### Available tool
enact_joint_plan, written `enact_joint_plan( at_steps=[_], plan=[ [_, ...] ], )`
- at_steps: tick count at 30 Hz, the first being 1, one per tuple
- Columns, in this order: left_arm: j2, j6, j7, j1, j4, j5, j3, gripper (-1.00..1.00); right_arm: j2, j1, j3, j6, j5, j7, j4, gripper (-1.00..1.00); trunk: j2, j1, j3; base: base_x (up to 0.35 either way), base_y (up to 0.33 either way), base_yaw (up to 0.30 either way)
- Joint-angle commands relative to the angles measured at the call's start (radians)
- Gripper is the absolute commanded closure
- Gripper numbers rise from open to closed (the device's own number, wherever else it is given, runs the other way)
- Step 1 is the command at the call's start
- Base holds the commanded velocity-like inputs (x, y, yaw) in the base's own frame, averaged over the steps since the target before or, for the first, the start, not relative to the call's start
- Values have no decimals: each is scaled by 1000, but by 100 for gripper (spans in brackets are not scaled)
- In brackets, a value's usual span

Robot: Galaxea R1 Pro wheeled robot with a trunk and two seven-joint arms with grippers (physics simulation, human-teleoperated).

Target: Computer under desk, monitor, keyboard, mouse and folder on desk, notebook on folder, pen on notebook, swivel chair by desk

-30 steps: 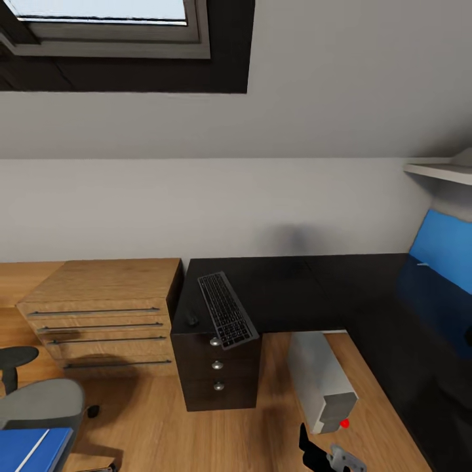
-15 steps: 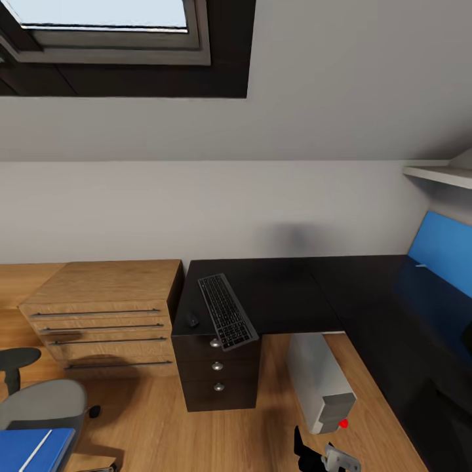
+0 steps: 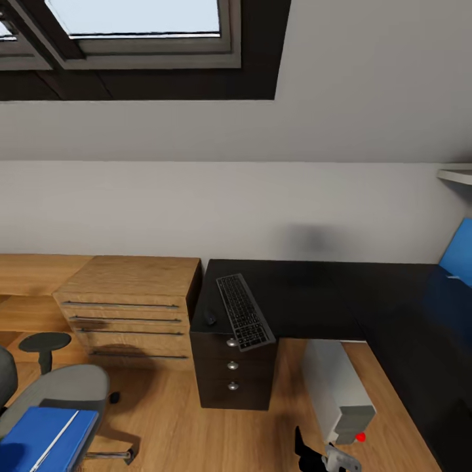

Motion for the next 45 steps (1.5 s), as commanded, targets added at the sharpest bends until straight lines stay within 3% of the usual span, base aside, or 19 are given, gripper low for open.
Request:
enact_joint_plan(
  at_steps=[1,19,30,38,45],
  plan=[
    [1,0,7,0,-2,10,-4,-100,0,-1,3,-3,-11,9,1,-100,-1,0,-1,0,0,171],
    [0,-2,7,0,-2,11,-3,-100,-4,-1,2,-4,-11,9,1,-100,-1,0,-1,-240,0,19],
    [0,-2,7,0,-2,11,-3,-100,-2,-1,2,-5,-11,9,1,-100,-1,0,1,-311,-146,40],
    [1,-2,7,0,-2,11,0,-100,-1,-1,2,-77,-11,10,1,-100,-1,0,8,-303,-168,183],
    [1,-3,7,0,-3,12,0,-100,0,-1,2,-89,-11,11,3,-100,-1,0,10,-320,-75,45]
  ],
)
